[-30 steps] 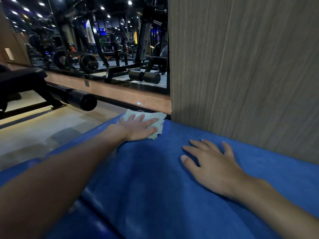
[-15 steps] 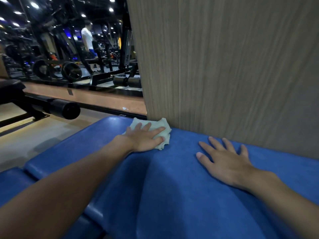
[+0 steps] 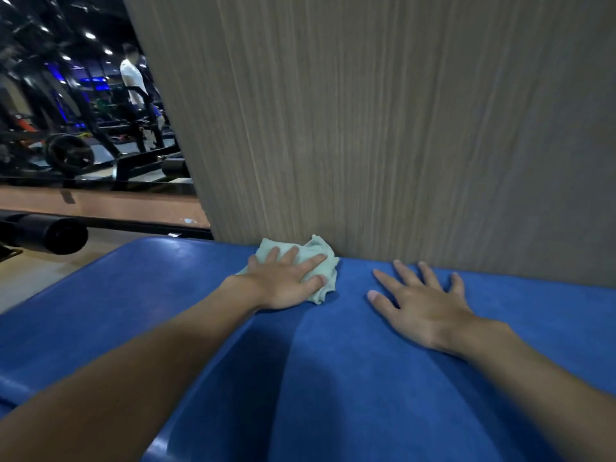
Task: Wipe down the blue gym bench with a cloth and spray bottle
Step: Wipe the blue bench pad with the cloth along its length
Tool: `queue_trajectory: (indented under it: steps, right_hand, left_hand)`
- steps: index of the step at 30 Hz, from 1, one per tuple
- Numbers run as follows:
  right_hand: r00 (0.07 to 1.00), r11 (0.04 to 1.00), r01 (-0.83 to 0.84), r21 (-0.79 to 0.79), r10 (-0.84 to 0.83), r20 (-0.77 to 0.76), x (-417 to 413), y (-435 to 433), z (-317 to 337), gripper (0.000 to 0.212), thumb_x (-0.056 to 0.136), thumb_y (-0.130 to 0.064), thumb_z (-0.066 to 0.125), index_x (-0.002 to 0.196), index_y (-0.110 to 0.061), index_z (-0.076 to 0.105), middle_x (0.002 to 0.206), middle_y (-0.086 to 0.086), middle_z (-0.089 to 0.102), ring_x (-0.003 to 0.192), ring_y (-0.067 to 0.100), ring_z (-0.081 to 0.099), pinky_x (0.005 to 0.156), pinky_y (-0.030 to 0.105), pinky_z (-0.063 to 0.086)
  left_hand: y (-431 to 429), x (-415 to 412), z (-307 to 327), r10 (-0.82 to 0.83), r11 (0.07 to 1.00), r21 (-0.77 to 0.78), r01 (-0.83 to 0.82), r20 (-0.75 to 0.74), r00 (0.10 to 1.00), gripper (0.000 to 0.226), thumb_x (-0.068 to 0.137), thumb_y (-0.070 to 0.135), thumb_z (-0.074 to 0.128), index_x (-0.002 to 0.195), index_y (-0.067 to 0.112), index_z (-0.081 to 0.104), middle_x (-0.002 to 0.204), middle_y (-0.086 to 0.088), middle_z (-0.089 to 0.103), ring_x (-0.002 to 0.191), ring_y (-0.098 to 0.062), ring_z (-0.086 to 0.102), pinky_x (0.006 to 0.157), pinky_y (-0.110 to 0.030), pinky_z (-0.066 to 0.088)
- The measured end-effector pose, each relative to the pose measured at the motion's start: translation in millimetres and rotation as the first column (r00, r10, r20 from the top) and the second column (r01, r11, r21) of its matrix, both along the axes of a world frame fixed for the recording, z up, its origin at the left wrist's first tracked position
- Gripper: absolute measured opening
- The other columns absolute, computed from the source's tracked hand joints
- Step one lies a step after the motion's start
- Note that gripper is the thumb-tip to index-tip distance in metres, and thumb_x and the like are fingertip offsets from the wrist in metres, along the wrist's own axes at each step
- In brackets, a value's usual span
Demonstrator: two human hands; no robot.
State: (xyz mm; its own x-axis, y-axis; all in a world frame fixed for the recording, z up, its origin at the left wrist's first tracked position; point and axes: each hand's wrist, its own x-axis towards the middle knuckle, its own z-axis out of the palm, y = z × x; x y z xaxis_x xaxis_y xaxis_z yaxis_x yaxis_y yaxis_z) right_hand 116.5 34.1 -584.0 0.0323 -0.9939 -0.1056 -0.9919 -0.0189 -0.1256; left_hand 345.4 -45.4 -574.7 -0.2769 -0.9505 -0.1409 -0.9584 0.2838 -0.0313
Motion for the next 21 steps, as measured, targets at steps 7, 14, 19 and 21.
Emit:
queue_trajectory:
  steps: [7,14,19,21]
  right_hand:
    - [0.998,0.997,0.062,-0.044,-0.063,-0.019,-61.8,25.2,8.4,0.061,0.095,-0.068,0.013,0.152,-0.047,0.015,0.165,-0.014,0.002,0.152,0.018,-0.002,0.117,0.057,-0.004]
    - [0.996,0.996,0.076,-0.056,-0.073,0.054,-65.9,32.6,8.4,0.055,0.101,-0.057,0.017,0.153,-0.039,0.023,0.164,-0.012,0.009,0.152,0.016,0.001,0.119,0.054,-0.001]
    - [0.995,0.967,-0.01,-0.253,0.034,0.089,-31.5,22.2,24.0,0.049,0.103,-0.046,0.027,0.147,-0.029,0.036,0.153,-0.009,0.037,0.145,0.012,0.021,0.12,0.042,0.009]
    - [0.983,0.953,-0.078,-0.291,0.122,0.134,-3.8,7.8,31.0,0.045,0.102,-0.04,0.034,0.144,-0.026,0.042,0.147,-0.006,0.044,0.14,0.014,0.031,0.118,0.037,0.016]
  left_hand:
    - [16.6,-47.9,2.8,-0.061,0.997,-0.035,0.062,0.006,0.998,0.053,0.094,0.066,0.018,0.146,0.055,0.012,0.162,0.001,0.014,0.145,-0.032,0.013,0.111,-0.062,0.016]
    - [28.8,-81.6,3.2,-0.104,0.994,-0.031,0.103,-0.028,0.994,0.055,0.092,0.07,0.014,0.144,0.055,0.012,0.162,0.0,0.015,0.146,-0.033,0.009,0.11,-0.064,0.013]
    - [32.1,-35.5,5.4,-0.05,0.999,-0.018,0.047,-0.202,0.978,0.056,0.095,0.068,0.008,0.15,0.056,0.012,0.167,0.007,0.003,0.153,-0.021,-0.007,0.115,-0.065,-0.005]
    - [32.7,-4.7,-0.4,0.01,0.999,-0.05,-0.021,-0.21,0.978,0.061,0.094,0.069,0.007,0.153,0.051,0.009,0.167,0.008,0.001,0.153,-0.021,-0.007,0.117,-0.063,-0.003]
